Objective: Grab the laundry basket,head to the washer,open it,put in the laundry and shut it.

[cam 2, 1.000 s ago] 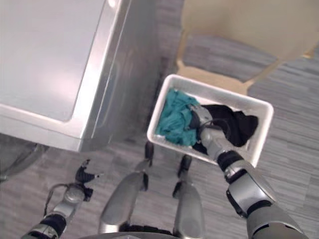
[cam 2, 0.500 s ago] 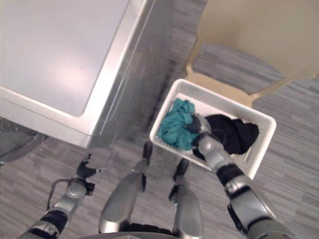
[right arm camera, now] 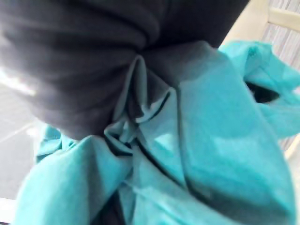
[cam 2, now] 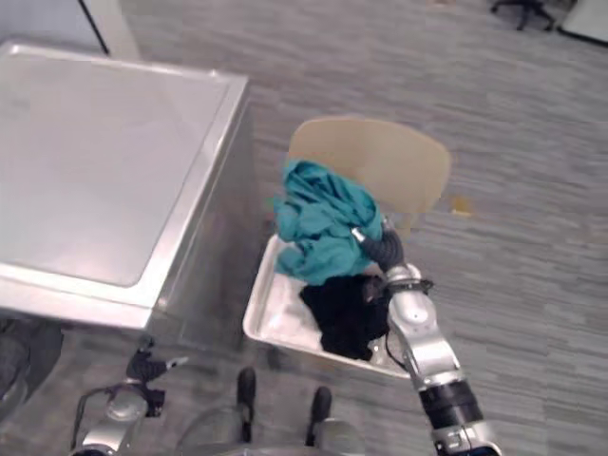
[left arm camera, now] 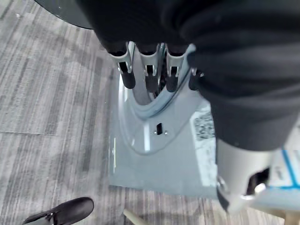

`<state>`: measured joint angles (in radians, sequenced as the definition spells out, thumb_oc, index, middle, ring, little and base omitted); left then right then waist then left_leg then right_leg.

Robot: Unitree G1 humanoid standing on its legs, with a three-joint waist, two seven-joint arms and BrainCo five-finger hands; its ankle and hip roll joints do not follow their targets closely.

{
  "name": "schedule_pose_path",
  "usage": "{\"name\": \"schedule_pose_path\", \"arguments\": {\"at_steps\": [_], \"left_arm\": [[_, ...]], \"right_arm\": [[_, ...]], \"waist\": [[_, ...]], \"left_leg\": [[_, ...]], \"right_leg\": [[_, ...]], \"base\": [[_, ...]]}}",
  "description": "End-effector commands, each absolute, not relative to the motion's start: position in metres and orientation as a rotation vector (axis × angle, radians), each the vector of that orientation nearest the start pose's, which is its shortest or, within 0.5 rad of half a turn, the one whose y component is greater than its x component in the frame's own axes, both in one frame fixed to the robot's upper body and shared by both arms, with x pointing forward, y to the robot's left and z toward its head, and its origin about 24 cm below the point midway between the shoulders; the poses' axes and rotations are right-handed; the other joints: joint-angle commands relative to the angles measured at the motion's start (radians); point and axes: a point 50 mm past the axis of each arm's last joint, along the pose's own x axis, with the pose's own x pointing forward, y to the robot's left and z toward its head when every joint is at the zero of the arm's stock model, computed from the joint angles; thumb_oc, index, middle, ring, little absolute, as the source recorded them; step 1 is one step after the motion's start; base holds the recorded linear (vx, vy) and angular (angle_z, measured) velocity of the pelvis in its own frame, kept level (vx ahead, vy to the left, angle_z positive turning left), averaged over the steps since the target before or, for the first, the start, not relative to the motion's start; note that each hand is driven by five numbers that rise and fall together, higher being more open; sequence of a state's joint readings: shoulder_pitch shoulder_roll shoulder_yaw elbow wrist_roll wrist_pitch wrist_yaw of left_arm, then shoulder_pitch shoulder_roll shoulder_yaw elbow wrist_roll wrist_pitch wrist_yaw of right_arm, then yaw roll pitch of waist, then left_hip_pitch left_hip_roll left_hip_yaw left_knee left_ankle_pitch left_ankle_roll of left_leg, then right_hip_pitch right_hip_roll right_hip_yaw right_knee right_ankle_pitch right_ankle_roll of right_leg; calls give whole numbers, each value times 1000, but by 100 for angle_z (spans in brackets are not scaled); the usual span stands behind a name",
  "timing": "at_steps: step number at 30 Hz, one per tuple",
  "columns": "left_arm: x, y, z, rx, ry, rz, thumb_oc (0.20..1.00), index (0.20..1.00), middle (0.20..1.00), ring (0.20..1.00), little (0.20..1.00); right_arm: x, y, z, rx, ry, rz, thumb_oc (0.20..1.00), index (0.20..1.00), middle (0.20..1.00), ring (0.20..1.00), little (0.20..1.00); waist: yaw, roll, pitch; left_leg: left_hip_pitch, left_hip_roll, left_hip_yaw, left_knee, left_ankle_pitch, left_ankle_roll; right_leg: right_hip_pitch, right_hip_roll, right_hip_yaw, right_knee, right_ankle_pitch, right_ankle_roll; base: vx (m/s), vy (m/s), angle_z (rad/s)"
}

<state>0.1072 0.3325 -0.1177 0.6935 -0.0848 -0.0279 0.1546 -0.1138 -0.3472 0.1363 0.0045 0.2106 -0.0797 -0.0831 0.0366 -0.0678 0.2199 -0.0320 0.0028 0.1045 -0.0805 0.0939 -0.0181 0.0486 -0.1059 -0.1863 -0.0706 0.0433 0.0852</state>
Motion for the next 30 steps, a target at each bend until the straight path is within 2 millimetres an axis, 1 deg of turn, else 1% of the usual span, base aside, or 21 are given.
{"name": "schedule_pose_path", "arguments": {"at_steps": [1, 3, 5, 7, 8, 10, 11, 12, 13, 15, 16, 18, 20, 21, 22, 24, 26, 27, 28, 29, 30], "left_arm": [[158, 254, -98, 314, 714, 195, 1000, 1000, 1000, 1000, 1000], [163, 254, -94, 318, 693, 195, 1000, 1000, 1000, 1000, 1000], [176, 254, -84, 333, 634, 184, 1000, 1000, 1000, 1000, 1000], [191, 251, -68, 339, 537, 154, 1000, 1000, 1000, 1000, 1000], [191, 251, -68, 339, 538, 155, 1000, 1000, 1000, 1000, 1000], [199, 247, -56, 339, 472, 133, 1000, 1000, 1000, 1000, 1000], [205, 240, -44, 319, 400, 118, 1000, 1000, 1000, 1000, 1000], [205, 240, -44, 319, 400, 118, 1000, 1000, 1000, 1000, 1000], [207, 236, -40, 301, 379, 104, 1000, 1000, 1000, 1000, 1000], [213, 227, -30, 270, 320, 87, 1000, 1000, 1000, 1000, 1000], [215, 222, -26, 253, 300, 65, 1000, 1000, 1000, 1000, 1000], [222, 212, -18, 272, 250, 10, 1000, 1000, 1000, 1000, 1000], [230, 199, -3, 342, 162, -82, 1000, 1000, 1000, 1000, 1000], [230, 199, -2, 343, 161, -82, 1000, 1000, 1000, 1000, 1000], [237, 190, 11, 395, 84, -138, 1000, 1000, 1000, 1000, 1000], [244, 174, 26, 463, -10, -204, 1000, 1000, 1000, 1000, 1000], [248, 168, 31, 471, -39, -220, 1000, 1000, 1000, 1000, 1000], [252, 157, 42, 494, -103, -268, 1000, 1000, 1000, 1000, 1000], [252, 157, 42, 494, -103, -268, 1000, 1000, 1000, 1000, 1000], [257, 141, 56, 514, -185, -333, 1000, 1000, 1000, 1000, 1000], [258, 141, 56, 514, -185, -334, 1000, 1000, 1000, 1000, 1000]], "right_arm": [[268, -157, 104, -8, -299, 204, 200, 200, 200, 200, 200], [267, -151, 107, 17, -316, 226, 200, 200, 200, 200, 200], [265, -148, 111, 15, -338, 249, 200, 200, 200, 200, 200], [267, -148, 117, -15, -373, 249, 200, 200, 200, 200, 200], [267, -148, 117, -15, -373, 249, 200, 200, 200, 200, 200], [268, -147, 122, -47, -393, 246, 200, 200, 200, 200, 200], [271, -145, 124, -34, -402, 243, 200, 200, 200, 200, 200], [271, -145, 124, -34, -403, 243, 200, 200, 200, 200, 200], [272, -145, 126, -33, -405, 238, 200, 200, 200, 200, 200], [275, -147, 127, -71, -409, 231, 200, 200, 200, 200, 200], [275, -149, 129, -90, -410, 224, 200, 200, 200, 200, 200], [276, -152, 127, -118, -395, 222, 200, 200, 200, 200, 200], [273, -150, 123, -134, -379, 244, 200, 200, 200, 200, 200], [273, -150, 123, -134, -379, 244, 200, 200, 200, 200, 200], [272, -150, 118, -141, -360, 257, 200, 200, 200, 200, 200], [274, -146, 113, -126, -333, 273, 200, 200, 200, 200, 200], [275, -144, 109, -120, -317, 282, 200, 200, 200, 200, 200], [277, -142, 105, -93, -287, 294, 200, 200, 200, 200, 200], [277, -142, 105, -92, -287, 294, 200, 200, 200, 200, 200], [279, -133, 100, -24, -251, 336, 200, 200, 200, 200, 200], [279, -133, 100, -24, -251, 336, 200, 200, 200, 200, 200]], "waist": [[17, 7, -28], [17, 10, -15], [12, 15, -4], [28, 28, -10], [26, 26, -10], [51, 22, -22], [85, 15, -21], [85, 17, -22], [94, 21, -24], [95, 44, -7], [91, 53, 1], [69, 46, 9], [42, 14, -1], [40, 16, -3], [23, 3, -21], [-1, 11, -64], [-4, 10, -75], [-10, 7, -97], [-10, 7, -95], [-20, -1, -115], [-19, -1, -114]], "left_leg": [[0, 18, 13, 47, -92, 4], [-9, 25, 10, 52, -84, 6], [-30, 29, -5, 60, -70, 7], [-80, 44, -34, 65, -32, 0], [-81, 42, -35, 66, -32, 0], [-124, 46, -61, 66, -9, -11], [-180, 53, -91, 63, 51, -59], [-182, 55, -93, 63, 53, -59], [-217, 61, -109, 59, 85, -85], [-256, 71, -116, 27, 128, -114], [-258, 73, -101, 15, 118, -107], [-244, 71, -50, 30, 73, -78], [-208, 55, -43, 159, -12, -64], [-214, 56, -46, 162, -11, -64], [-154, 50, -40, 174, -69, -59], [-90, 49, -25, 84, -50, -59], [-73, 46, -23, 47, -42, -60], [-48, 41, -18, 0, -36, -63], [-46, 41, -19, 0, -36, -63], [-29, 34, -21, -7, -46, -62], [-29, 34, -21, -7, -46, -62]], "right_leg": [[-128, -33, 49, 197, -50, 84], [-146, -23, 71, 246, -59, 86], [-164, 11, 129, 311, -83, 76], [-145, 41, 172, 391, -120, 50], [-147, 39, 171, 396, -124, 50], [-103, 52, 193, 395, -160, 40], [-23, 76, 196, 279, -238, 9], [-25, 79, 196, 276, -234, 8], [-17, 96, 196, 228, -239, -4], [-36, 127, 186, 203, -240, -24], [-48, 128, 164, 202, -238, -26], [-62, 106, 113, 187, -217, -23], [-72, 59, 55, 145, -173, -14], [-75, 60, 52, 142, -170, -14], [-81, 47, 26, 130, -157, -13], [-70, 58, 3, 92, -142, -5], [-62, 59, -1, 83, -136, -2], [-47, 60, -8, 67, -130, 2], [-44, 60, -9, 64, -130, 3], [-33, 56, -4, 63, -123, 11], [-32, 56, -4, 63, -123, 11]], "base": [[-151, 43, -31], [-137, -14, -24], [-207, -69, 3], [-280, -141, 40], [-226, -217, 71], [-221, -281, 78], [-160, -242, 50], [-272, -355, 40], [-216, -190, 48], [-341, -224, 76], [-351, -136, 79], [-354, -86, 88], [-301, -71, 115], [-144, -44, 88], [-64, -6, 78], [31, 51, 82], [72, 77, 48], [67, 80, 12], [87, 142, 7], [44, 87, -1], [50, 110, -5]]}}
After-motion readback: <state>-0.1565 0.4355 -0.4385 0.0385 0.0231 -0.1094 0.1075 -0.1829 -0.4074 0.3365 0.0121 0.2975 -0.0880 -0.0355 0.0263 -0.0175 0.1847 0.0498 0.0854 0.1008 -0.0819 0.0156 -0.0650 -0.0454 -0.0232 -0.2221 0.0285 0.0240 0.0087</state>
